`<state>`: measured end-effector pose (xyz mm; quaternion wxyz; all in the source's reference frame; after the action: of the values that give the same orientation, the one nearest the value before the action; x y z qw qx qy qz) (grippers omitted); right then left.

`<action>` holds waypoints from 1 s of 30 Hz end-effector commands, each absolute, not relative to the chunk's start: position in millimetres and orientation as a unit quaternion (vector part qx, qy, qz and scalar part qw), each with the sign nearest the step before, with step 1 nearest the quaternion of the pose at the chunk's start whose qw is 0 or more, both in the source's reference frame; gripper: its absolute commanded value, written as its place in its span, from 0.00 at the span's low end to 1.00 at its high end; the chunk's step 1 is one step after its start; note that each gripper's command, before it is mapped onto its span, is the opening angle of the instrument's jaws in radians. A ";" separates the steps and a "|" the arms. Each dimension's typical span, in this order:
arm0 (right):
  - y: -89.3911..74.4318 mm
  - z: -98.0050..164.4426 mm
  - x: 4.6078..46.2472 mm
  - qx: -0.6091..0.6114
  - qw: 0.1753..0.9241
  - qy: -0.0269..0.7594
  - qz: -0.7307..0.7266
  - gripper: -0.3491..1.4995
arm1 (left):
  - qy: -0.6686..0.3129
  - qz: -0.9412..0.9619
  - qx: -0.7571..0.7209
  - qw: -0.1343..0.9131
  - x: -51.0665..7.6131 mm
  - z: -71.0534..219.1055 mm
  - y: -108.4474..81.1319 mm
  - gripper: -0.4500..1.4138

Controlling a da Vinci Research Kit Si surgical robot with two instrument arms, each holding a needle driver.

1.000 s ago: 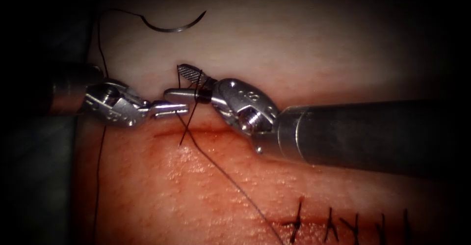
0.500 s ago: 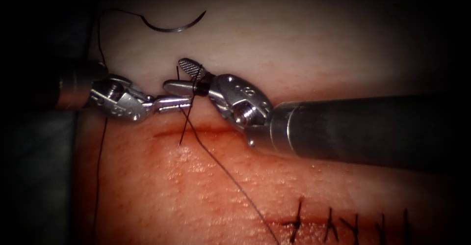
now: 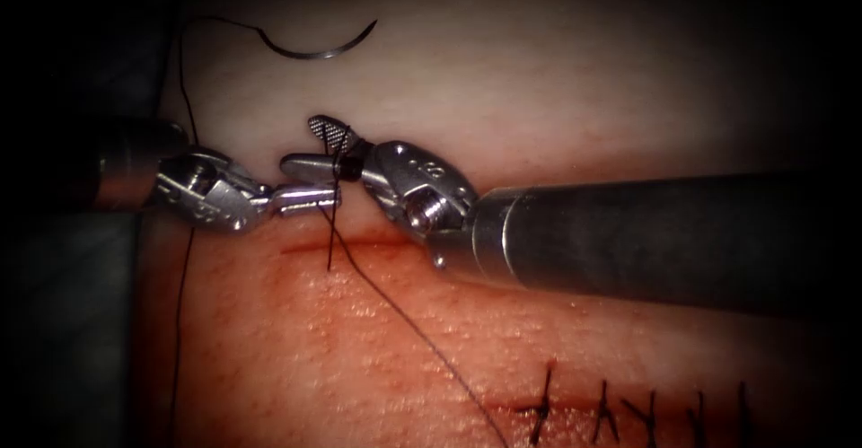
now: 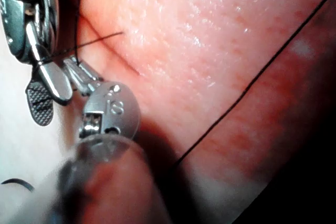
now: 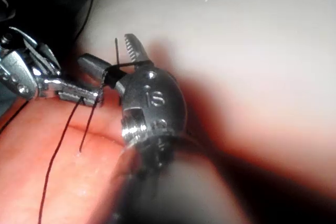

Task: Wound Closure
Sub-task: Use the right gripper to grab the suture tail, then pull the suture down with the right gripper and up with the left gripper to tighten.

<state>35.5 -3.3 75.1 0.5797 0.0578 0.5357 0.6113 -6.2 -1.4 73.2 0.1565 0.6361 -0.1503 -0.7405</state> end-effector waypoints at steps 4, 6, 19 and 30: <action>-3.7 75.1 35.7 0.065 0.559 0.525 0.639 0.00 | -0.151 -0.740 0.636 0.158 -6.5 73.9 -1.4 0.00; -3.9 75.1 35.7 0.068 0.560 0.518 0.643 0.00 | -0.151 -0.740 0.637 0.159 -6.3 73.8 -1.4 0.00; -7.0 73.3 35.9 0.079 0.554 0.538 0.630 0.00 | -0.146 -0.741 0.637 0.155 -5.1 73.2 -0.7 0.00; -10.5 72.1 36.5 0.061 0.568 0.556 0.604 0.00 | -0.134 -0.752 0.634 0.124 -3.9 69.8 3.2 0.00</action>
<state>35.9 -10.3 71.5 0.5670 0.0597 0.5561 0.6048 -3.2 3.4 68.7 0.1200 0.6327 -0.1313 -0.7537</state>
